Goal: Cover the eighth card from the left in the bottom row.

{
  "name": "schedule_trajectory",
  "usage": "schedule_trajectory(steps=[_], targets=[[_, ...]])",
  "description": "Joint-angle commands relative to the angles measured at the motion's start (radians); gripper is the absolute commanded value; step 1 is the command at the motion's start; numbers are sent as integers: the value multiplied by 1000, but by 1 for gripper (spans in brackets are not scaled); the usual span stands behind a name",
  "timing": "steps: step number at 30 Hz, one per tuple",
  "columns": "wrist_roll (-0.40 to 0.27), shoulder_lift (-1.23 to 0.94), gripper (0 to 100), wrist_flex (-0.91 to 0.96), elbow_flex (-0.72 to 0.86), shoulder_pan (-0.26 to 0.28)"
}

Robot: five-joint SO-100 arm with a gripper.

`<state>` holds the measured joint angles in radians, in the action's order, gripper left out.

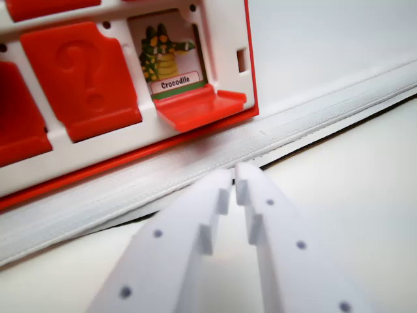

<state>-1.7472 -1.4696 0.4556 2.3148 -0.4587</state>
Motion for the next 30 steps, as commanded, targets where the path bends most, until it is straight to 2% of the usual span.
schedule_trajectory(steps=[1, 12, 22, 30], targets=[[8, 31, 0, 43, -137, 15], [5, 140, 0, 54, -247, 29], [15, 126, 0, 57, -301, 98], [5, 201, 0, 38, -436, 112]])
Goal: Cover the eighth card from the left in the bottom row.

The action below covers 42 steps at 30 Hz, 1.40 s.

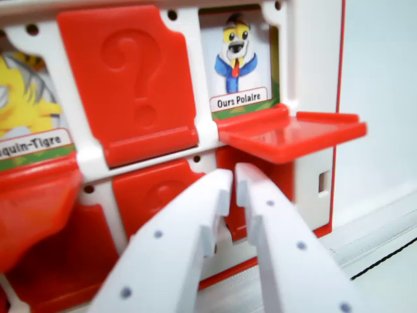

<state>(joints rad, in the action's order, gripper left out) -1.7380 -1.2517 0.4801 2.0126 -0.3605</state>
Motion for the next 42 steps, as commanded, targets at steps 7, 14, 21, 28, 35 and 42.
schedule_trajectory(steps=[7, 14, 21, 28, 35, 42], targets=[[-8, -3, 0, 8, -143, 14], [-12, -55, 0, -5, -81, 23], [-17, -236, 0, -97, 71, 35], [8, -580, 0, -469, 175, 54], [51, -900, 0, -818, 172, 126], [72, -1074, 0, -1058, 74, 216]])
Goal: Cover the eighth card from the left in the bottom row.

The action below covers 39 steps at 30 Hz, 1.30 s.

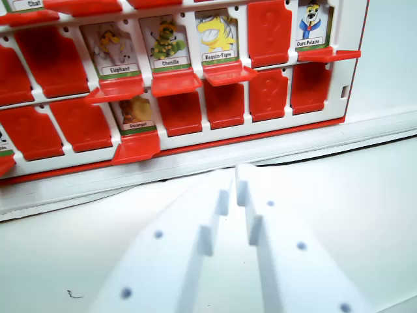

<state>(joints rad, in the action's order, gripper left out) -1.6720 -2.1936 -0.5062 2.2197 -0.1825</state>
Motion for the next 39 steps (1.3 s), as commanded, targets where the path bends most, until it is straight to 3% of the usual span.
schedule_trajectory(steps=[1, 19, 39], targets=[[8, -152, 0, -98, -144, 49], [18, -344, 0, -307, -316, 239], [26, -367, 0, -321, -281, 258]])
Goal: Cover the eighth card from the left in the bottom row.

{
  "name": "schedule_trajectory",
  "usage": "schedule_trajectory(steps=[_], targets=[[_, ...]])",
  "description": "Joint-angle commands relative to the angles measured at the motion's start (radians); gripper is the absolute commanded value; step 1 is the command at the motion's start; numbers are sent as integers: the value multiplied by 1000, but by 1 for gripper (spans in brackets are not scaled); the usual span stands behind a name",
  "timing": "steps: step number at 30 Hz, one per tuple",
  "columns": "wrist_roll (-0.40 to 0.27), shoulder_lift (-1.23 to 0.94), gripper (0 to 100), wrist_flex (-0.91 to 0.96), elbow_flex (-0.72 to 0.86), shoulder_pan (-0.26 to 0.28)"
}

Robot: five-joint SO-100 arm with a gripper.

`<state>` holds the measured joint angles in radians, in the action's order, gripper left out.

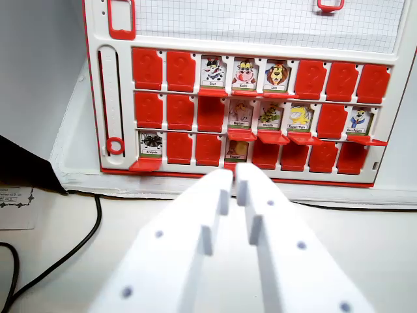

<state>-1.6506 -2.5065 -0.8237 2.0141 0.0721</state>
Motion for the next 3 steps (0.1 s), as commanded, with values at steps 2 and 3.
schedule_trajectory(steps=[2, 3], targets=[[6, -60, 0, -3, -60, 2], [6, -61, 0, -3, -54, 0]])
